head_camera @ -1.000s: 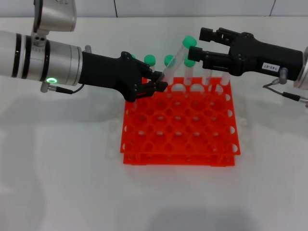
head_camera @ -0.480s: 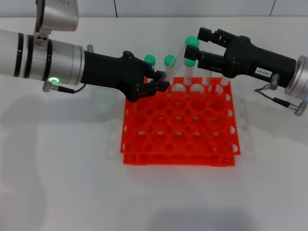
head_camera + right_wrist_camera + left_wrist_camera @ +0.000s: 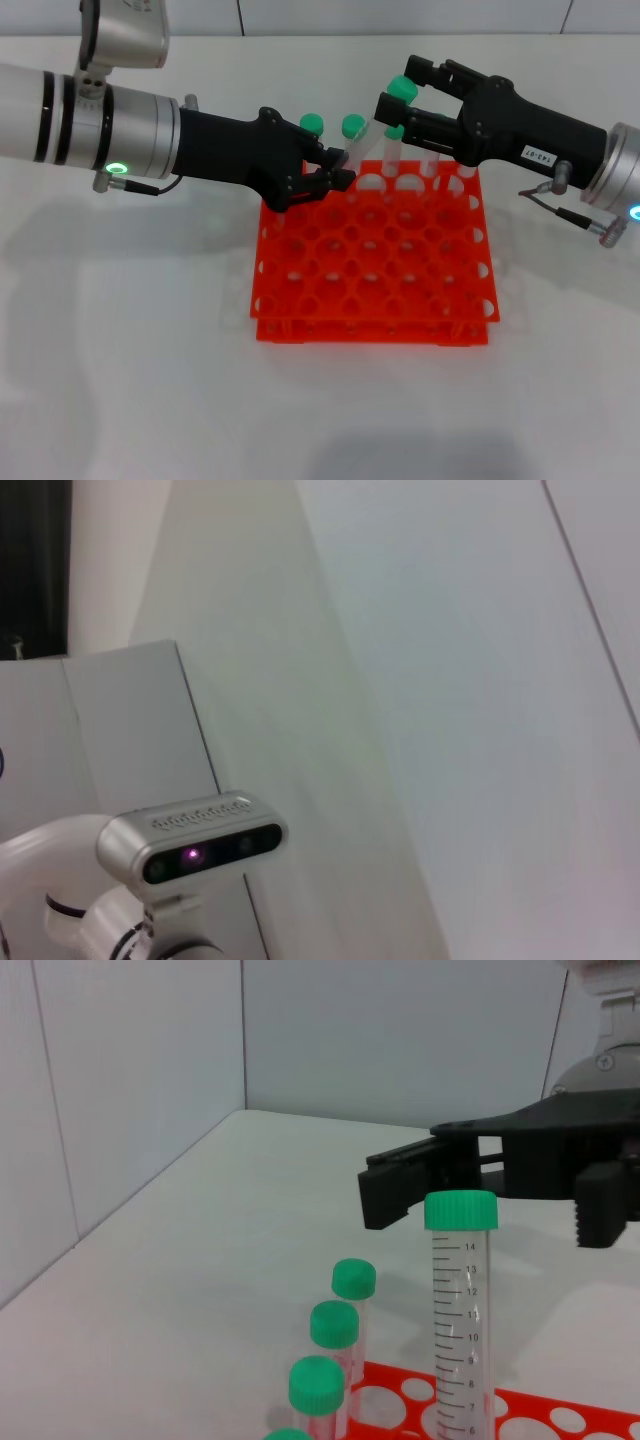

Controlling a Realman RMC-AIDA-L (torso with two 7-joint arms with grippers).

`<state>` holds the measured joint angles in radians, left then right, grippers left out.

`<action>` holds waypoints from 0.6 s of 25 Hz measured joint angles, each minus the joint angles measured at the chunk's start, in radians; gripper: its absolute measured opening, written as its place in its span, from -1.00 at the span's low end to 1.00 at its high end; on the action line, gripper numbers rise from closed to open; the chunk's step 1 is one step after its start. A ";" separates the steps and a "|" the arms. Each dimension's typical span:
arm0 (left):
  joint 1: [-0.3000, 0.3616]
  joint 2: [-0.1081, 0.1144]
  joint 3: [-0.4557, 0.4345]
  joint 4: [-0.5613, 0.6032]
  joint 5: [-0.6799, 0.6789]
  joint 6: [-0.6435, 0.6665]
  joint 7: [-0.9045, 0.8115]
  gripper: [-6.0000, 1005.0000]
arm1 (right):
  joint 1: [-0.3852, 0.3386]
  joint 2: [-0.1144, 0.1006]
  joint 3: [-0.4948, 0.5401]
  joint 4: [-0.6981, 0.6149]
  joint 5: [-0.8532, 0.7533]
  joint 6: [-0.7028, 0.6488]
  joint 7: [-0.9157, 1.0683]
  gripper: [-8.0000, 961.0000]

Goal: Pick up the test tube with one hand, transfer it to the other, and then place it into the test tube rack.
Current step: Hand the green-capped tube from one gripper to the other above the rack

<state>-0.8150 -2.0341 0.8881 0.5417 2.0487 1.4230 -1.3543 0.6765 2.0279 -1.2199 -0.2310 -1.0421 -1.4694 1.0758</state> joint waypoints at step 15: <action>0.000 -0.001 0.000 -0.002 0.002 -0.001 -0.002 -0.40 | -0.006 0.000 -0.075 0.000 0.075 0.003 -0.026 0.28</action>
<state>-0.8153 -2.0355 0.8881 0.5399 2.0509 1.4219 -1.3562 0.6702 2.0279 -1.2949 -0.2306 -0.9675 -1.4663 1.0493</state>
